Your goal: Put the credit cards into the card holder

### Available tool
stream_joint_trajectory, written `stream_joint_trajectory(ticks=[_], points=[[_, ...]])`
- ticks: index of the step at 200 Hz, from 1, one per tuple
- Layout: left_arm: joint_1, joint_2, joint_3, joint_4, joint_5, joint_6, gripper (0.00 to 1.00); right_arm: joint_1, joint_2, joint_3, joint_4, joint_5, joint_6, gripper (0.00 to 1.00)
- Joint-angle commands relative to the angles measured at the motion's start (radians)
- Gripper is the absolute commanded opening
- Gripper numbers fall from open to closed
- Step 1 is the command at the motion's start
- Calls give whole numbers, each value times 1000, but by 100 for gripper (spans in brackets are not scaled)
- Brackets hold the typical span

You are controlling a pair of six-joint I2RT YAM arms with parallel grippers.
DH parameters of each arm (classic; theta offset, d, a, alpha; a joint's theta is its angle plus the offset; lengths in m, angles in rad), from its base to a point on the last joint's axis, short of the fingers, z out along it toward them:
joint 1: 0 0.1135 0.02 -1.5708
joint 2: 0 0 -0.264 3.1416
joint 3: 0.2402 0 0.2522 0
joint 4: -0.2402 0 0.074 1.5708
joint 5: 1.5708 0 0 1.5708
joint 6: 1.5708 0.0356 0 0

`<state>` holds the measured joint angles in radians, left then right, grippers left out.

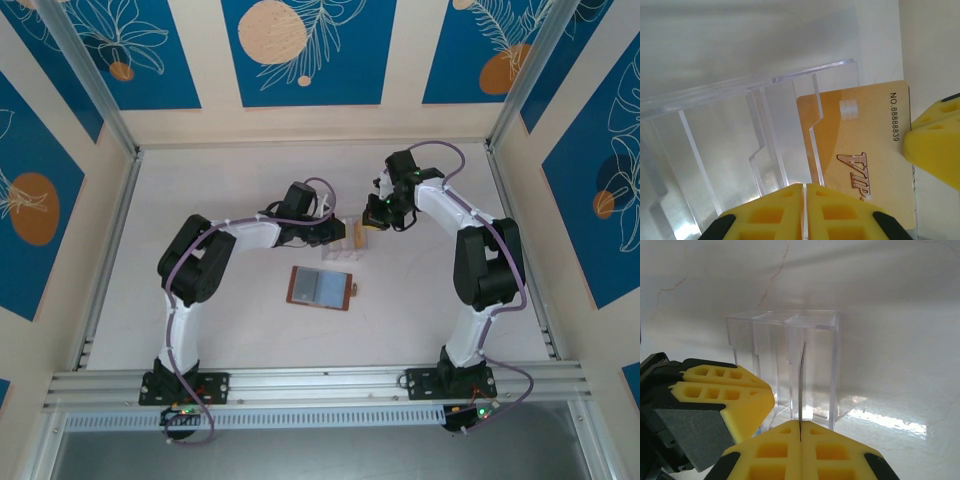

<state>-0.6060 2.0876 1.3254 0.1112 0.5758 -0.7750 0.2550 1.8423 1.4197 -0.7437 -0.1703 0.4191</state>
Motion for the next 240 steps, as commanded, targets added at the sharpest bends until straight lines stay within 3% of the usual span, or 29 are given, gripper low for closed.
stream_joint_trajectory(ticks=[1,58,86,152,199,240], points=[[6,16,1,-90,-47,22,11,-7,-15,-25,-10,-40,13,7],[7,18,2,-90,-47,22,11,-16,-23,-41,-9,-40,15,10],[8,19,7,-96,-51,25,10,-25,-40,-55,-9,-27,18,0],[20,9,21,-141,-59,48,10,0,-37,-33,-60,60,-4,0],[20,-19,56,-108,51,45,12,18,-12,-26,-49,71,0,0],[15,-81,98,-143,50,26,12,19,-12,-25,-47,67,1,0]])
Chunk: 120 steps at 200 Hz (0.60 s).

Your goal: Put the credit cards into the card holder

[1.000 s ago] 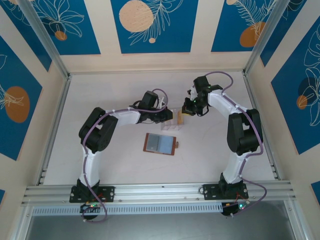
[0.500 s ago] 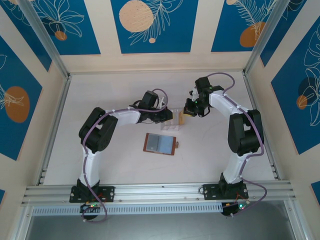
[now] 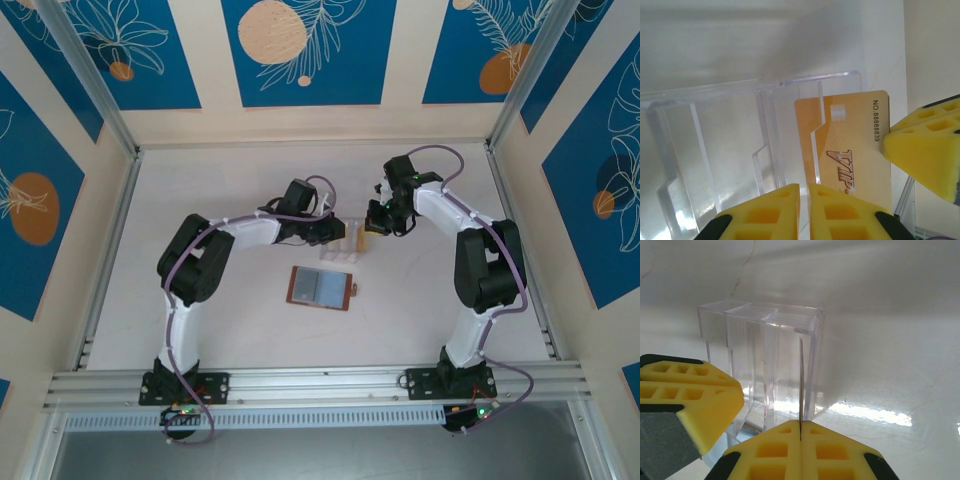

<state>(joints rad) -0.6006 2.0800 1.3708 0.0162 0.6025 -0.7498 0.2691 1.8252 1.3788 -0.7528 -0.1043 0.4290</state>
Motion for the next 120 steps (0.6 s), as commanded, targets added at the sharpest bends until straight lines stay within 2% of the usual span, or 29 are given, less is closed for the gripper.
stream_joint_trajectory(ticks=[1,67,120], points=[[9,-73,54,-49,23,2,12,4,5,16,-38,1,-9,0],[-61,-15,131,-71,22,-10,12,2,2,11,-35,-8,-4,0],[-84,47,143,-45,17,-48,11,-10,-3,5,-32,-18,5,0]])
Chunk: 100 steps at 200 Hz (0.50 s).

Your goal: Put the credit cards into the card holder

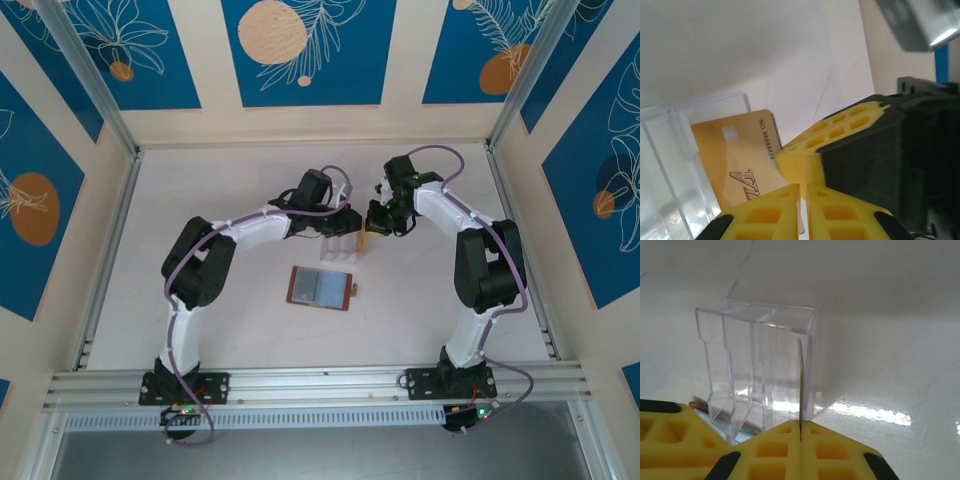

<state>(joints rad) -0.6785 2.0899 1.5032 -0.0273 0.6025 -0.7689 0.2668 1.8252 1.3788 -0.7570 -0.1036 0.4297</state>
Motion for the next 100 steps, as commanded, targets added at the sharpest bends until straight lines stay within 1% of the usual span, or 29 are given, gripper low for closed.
stream_joint_trajectory(ticks=[1,27,58,100], points=[[-7,38,9,0,16,-31,11,-7,-3,5,-27,-19,4,0],[-16,48,-13,30,22,-45,11,-12,1,3,-25,-25,11,0],[-32,65,-7,24,26,-45,11,-15,2,3,-18,-34,22,0],[-43,57,-68,77,17,-71,11,-25,8,0,-9,-51,34,0]])
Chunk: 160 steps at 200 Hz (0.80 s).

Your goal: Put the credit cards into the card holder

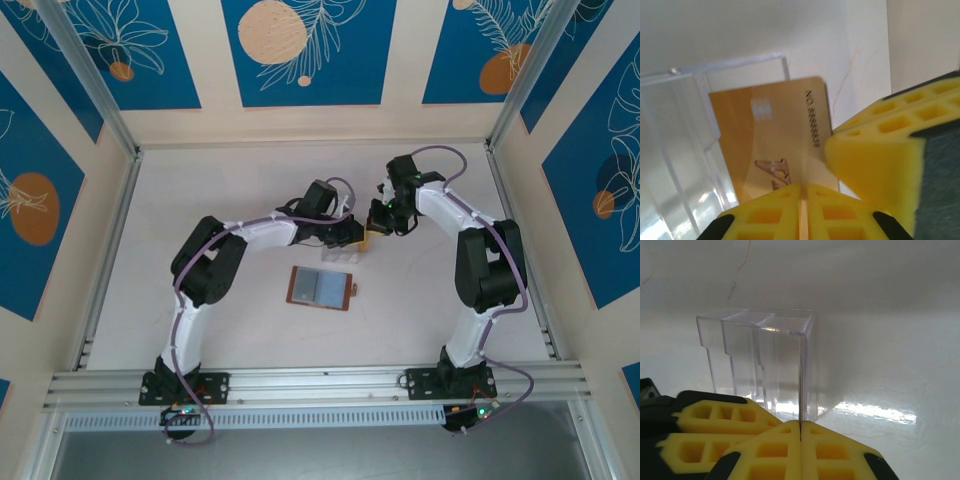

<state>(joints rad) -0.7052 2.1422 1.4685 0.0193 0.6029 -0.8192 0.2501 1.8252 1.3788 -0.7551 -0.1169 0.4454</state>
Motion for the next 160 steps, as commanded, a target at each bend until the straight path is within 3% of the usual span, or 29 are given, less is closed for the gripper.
stream_joint_trajectory(ticks=[1,53,73,160], points=[[-16,5,-35,31,17,-20,11,-8,8,0,-11,-39,18,0],[-28,40,-2,-38,-51,24,11,-8,-11,-6,-3,-71,21,0],[-34,45,16,-111,-108,68,10,-17,-23,-14,7,-105,22,4],[-33,70,23,-151,-156,95,10,-24,-51,-23,8,-133,21,11]])
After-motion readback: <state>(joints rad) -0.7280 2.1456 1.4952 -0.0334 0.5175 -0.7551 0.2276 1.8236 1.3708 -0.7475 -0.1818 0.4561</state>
